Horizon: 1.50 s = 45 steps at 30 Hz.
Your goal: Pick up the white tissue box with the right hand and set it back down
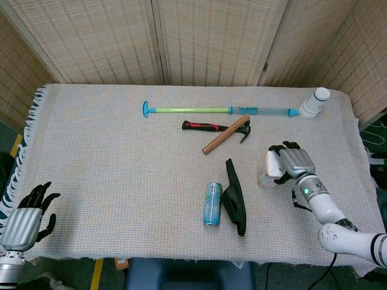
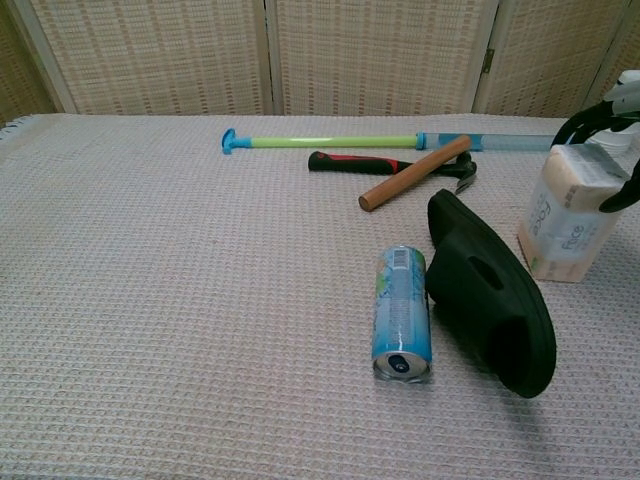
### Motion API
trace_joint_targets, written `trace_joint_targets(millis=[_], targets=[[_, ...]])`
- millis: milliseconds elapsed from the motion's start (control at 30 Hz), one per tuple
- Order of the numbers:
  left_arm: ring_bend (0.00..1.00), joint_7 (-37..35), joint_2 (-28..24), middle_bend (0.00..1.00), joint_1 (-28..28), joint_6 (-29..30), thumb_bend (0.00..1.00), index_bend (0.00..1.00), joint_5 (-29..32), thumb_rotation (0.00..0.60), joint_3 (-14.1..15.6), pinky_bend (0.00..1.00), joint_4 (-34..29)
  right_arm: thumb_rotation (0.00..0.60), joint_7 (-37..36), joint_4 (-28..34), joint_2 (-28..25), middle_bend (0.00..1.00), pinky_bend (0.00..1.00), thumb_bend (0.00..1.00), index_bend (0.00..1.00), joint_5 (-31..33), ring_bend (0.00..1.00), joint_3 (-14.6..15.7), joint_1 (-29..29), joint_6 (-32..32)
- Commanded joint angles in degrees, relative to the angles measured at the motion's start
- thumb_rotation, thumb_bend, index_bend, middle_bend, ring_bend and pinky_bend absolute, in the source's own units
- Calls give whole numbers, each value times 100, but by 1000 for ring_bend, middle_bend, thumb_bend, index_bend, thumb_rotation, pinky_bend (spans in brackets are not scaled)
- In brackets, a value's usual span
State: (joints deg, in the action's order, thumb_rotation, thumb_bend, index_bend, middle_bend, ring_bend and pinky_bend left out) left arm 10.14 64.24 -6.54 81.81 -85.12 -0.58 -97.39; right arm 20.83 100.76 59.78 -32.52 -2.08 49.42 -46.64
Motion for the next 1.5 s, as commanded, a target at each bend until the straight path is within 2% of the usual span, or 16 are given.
trace_joint_targets(millis=[33, 200, 400, 600, 700, 733, 800, 900, 933, 1033, 1100, 1233, 1333, 1500], targets=[[0, 3, 1, 0, -1, -3, 528, 226, 2, 600, 0, 182, -1, 600, 2, -2, 6, 194, 0, 110, 212, -21, 80, -4, -9, -24], [0, -1, -1, 0, 3, 5, 528, 226, 1, 600, -1, 182, -3, 600, 51, -12, 25, 270, 0, 113, 305, -6, 162, 10, -10, -67], [0, 3, 1, 0, 0, -8, 528, 226, 3, 600, 3, 182, 2, 600, 21, -43, 64, 335, 0, 116, 361, -85, 232, -30, -57, -167], [0, 15, 10, 0, -4, -18, 528, 226, -1, 600, 8, 182, 0, 600, -109, -61, 57, 365, 0, 246, 394, -292, 267, -88, -178, -268], [0, 22, 12, 0, -5, -20, 528, 226, -2, 600, 9, 181, 0, 600, -428, -89, 44, 366, 0, 269, 402, -676, 270, -195, -337, -312], [0, 24, 12, 0, -4, -19, 528, 226, -2, 600, 10, 182, -2, 600, -671, -108, 39, 366, 0, 269, 404, -924, 270, -258, -432, -297], [0, 24, 11, 0, -3, -19, 528, 226, -2, 600, 11, 182, -2, 600, -1634, -189, 2, 366, 0, 268, 406, -1711, 270, -453, -754, -176], [0, 21, 8, 0, -1, -11, 528, 226, -9, 600, 11, 182, -6, 600, -3598, -645, 123, 366, 0, 267, 416, -3028, 269, -730, -1332, -290], [0, 20, 7, 0, 0, -6, 528, 226, -17, 600, 12, 182, -6, 600, -4393, -1007, 277, 366, 0, 268, 423, -3567, 269, -757, -1542, -497], [0, 18, 10, 0, 0, -8, 528, 226, -19, 600, 14, 182, -5, 600, -5965, -2075, 783, 367, 0, 270, 436, -4511, 268, -698, -1874, -1123], [0, 22, 14, 0, -2, -11, 528, 226, -17, 600, 13, 182, -2, 600, -6853, -2743, 1088, 366, 0, 273, 439, -4811, 268, -610, -2007, -1350], [0, 53, 29, 0, -9, -27, 528, 226, 8, 600, 5, 182, 6, 600, -7769, -3794, 1562, 367, 0, 297, 421, -5113, 268, -437, -2112, -1525], [0, 79, 42, 0, -13, -42, 529, 226, 31, 600, 2, 182, 13, 600, -8097, -4450, 1949, 366, 0, 317, 418, -5181, 267, -395, -2167, -1667], [0, 98, 47, 0, -15, -48, 531, 226, 39, 600, 1, 182, 10, 600, -8548, -4877, 2220, 366, 0, 331, 431, -5256, 266, -382, -2195, -1812]])
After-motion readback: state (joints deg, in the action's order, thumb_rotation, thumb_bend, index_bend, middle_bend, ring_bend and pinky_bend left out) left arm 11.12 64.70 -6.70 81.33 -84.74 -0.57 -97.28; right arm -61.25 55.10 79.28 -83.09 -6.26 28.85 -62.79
